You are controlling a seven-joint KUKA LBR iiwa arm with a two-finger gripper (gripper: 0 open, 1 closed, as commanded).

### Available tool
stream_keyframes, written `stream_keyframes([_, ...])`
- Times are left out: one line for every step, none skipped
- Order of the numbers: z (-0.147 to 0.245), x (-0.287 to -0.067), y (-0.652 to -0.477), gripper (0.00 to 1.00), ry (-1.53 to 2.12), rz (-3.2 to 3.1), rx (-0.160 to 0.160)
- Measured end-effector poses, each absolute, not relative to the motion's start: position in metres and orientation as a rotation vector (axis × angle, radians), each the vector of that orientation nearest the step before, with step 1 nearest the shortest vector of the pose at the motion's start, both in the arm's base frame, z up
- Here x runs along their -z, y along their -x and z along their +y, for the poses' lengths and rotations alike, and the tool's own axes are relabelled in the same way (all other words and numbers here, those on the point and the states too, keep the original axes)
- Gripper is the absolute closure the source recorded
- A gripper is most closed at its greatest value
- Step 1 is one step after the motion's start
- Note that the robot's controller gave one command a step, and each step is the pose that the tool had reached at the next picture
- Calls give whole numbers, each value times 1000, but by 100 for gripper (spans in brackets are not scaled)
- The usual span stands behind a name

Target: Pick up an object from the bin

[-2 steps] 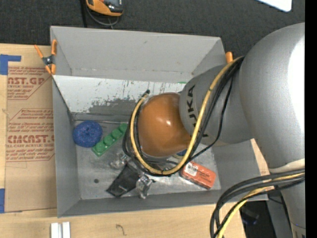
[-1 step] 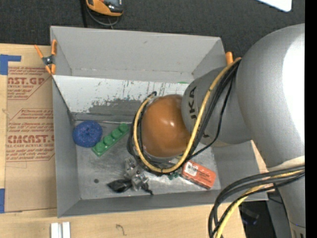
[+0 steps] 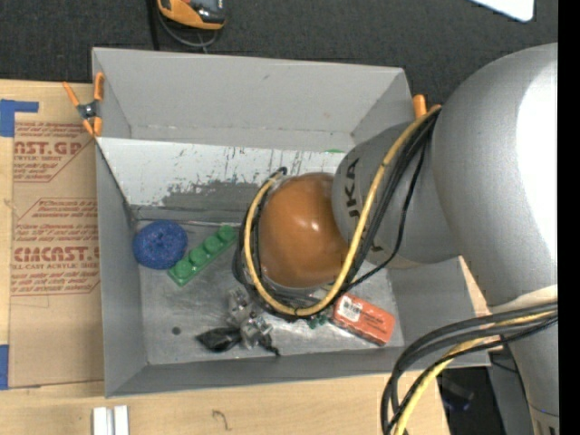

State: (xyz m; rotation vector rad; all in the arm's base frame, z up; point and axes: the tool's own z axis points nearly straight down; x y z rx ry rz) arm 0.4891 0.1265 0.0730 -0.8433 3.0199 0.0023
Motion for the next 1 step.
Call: stream_keyframes([153, -245, -492, 100, 869, 3010, -2])
